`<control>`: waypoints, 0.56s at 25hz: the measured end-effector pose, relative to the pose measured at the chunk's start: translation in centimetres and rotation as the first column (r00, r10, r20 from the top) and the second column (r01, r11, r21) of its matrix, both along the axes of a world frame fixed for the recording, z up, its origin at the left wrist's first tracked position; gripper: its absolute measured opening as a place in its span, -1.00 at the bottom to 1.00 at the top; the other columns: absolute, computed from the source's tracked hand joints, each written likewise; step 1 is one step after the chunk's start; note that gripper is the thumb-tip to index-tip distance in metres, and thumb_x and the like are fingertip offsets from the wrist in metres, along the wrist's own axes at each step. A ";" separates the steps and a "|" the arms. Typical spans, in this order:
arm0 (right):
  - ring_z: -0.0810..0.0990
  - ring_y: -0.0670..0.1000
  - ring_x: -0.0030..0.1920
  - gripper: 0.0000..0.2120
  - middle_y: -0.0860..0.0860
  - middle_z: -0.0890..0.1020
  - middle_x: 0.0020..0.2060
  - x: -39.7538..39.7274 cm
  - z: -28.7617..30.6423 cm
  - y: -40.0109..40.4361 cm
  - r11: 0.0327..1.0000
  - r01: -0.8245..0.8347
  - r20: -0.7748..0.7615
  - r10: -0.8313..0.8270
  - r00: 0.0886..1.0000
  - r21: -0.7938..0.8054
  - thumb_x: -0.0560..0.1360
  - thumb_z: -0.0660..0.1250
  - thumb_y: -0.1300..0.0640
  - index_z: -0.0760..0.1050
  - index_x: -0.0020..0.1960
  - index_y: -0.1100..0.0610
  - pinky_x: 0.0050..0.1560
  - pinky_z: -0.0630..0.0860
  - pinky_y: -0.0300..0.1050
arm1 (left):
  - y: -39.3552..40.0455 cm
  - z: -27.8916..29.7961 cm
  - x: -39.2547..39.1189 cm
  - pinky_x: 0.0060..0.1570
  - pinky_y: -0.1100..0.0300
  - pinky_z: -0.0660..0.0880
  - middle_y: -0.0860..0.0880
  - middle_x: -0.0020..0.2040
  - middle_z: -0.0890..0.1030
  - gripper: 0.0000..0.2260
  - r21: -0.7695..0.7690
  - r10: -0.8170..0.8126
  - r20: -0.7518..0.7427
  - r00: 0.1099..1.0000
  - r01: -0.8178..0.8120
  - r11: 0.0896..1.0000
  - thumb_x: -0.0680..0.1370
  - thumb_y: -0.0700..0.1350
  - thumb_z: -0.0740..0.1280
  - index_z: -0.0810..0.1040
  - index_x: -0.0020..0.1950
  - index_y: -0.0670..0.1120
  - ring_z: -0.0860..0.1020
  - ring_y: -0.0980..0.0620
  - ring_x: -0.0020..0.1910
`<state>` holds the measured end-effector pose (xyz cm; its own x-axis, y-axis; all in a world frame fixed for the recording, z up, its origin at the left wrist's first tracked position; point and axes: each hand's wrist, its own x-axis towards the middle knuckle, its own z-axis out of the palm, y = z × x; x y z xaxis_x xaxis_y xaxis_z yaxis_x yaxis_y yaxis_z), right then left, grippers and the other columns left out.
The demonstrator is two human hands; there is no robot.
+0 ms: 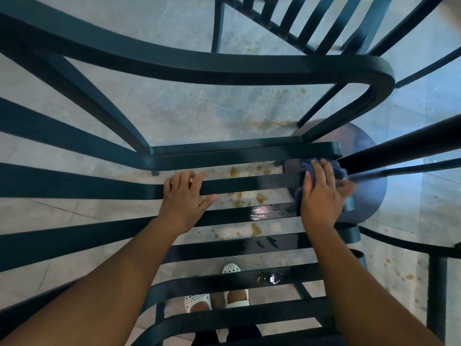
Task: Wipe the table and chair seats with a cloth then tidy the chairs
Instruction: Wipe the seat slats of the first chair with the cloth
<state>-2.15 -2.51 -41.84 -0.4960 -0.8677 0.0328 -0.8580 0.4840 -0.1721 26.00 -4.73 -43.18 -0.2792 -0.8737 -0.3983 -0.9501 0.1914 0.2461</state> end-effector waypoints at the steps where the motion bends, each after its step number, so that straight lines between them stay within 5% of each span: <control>1: 0.37 0.23 0.09 -0.62 0.06 0.51 0.28 0.2 0.4 -0.1 0.998 -0.050 0.040 0.052 0.998 -0.047 0.61 0.08 -0.04 0.43 0.32 0.09 -0.01 0.24 -0.11 | 0.5 -0.2 0.2 0.43 -0.06 -0.11 -0.08 0.45 0.08 -0.25 0.002 -0.024 0.029 0.999 0.023 1.000 0.40 0.40 -0.28 0.01 0.51 0.07 0.03 -0.11 0.45; 3: 0.44 0.16 0.04 -0.58 0.05 0.58 0.15 0.8 1.5 -0.4 0.987 -0.117 0.166 0.135 0.977 -0.113 0.59 0.01 -0.09 0.48 0.24 0.10 -0.09 0.17 -0.21 | 1.7 -0.3 0.7 0.39 -0.08 -0.35 -0.05 0.54 -0.17 -0.22 0.004 -0.073 0.079 0.994 0.073 0.997 0.37 0.41 -0.34 -0.24 0.53 0.09 -0.24 -0.13 0.50; 5: 0.48 0.09 0.03 -0.49 0.05 0.59 0.09 2.9 2.9 0.2 0.979 -0.167 0.319 0.197 0.927 -0.118 0.55 -0.05 -0.18 0.49 0.21 0.09 -0.09 0.25 -0.19 | 2.6 -0.3 1.1 0.38 -0.11 -0.37 -0.07 0.54 -0.26 -0.28 -0.012 -0.104 0.115 0.988 0.106 0.994 0.40 0.41 -0.37 -0.33 0.49 0.11 -0.32 -0.17 0.48; 8: 0.30 0.10 0.23 -0.31 0.07 0.39 0.36 7.7 2.6 3.3 0.934 -0.344 0.258 0.311 0.915 0.094 0.50 -0.21 -0.33 0.32 0.41 0.01 0.13 0.31 -0.01 | 4.3 0.5 1.5 0.40 -0.21 -0.07 -0.19 0.54 -0.01 -0.37 -0.004 -0.083 0.098 0.992 0.084 0.996 0.54 0.32 -0.21 -0.02 0.54 0.05 -0.04 -0.25 0.50; 10: 0.06 0.16 0.40 -0.33 0.03 0.13 0.51 9.5 1.2 5.1 0.893 -0.396 0.137 0.374 0.917 0.213 0.53 -0.26 -0.33 0.07 0.51 -0.02 0.37 0.05 0.16 | 5.6 0.7 1.9 0.35 -0.25 0.09 -0.23 0.47 0.17 -0.44 0.003 -0.083 0.091 0.992 0.083 0.997 0.58 0.26 -0.15 0.17 0.49 0.03 0.16 -0.27 0.44; 12: -0.02 0.17 0.47 -0.36 0.08 0.09 0.51 10.0 0.0 6.0 0.876 -0.426 0.068 0.422 0.904 0.226 0.57 -0.23 -0.29 0.01 0.52 0.06 0.43 -0.19 0.13 | 6.8 0.8 2.3 0.28 -0.24 0.27 -0.23 0.34 0.35 -0.47 0.025 -0.091 0.063 0.994 0.089 0.996 0.60 0.23 -0.15 0.27 0.43 0.02 0.36 -0.27 0.31; 14: 0.00 0.16 0.50 -0.36 0.12 0.16 0.49 10.2 -0.3 6.6 0.821 -0.526 0.043 0.531 0.847 0.222 0.59 -0.22 -0.26 0.02 0.52 0.12 0.48 -0.16 0.12 | 7.0 1.1 2.5 0.14 -0.16 0.42 -0.21 0.16 0.49 -0.49 0.091 -0.091 0.061 0.994 0.085 0.992 0.59 0.22 -0.11 0.32 0.39 0.00 0.51 -0.21 0.11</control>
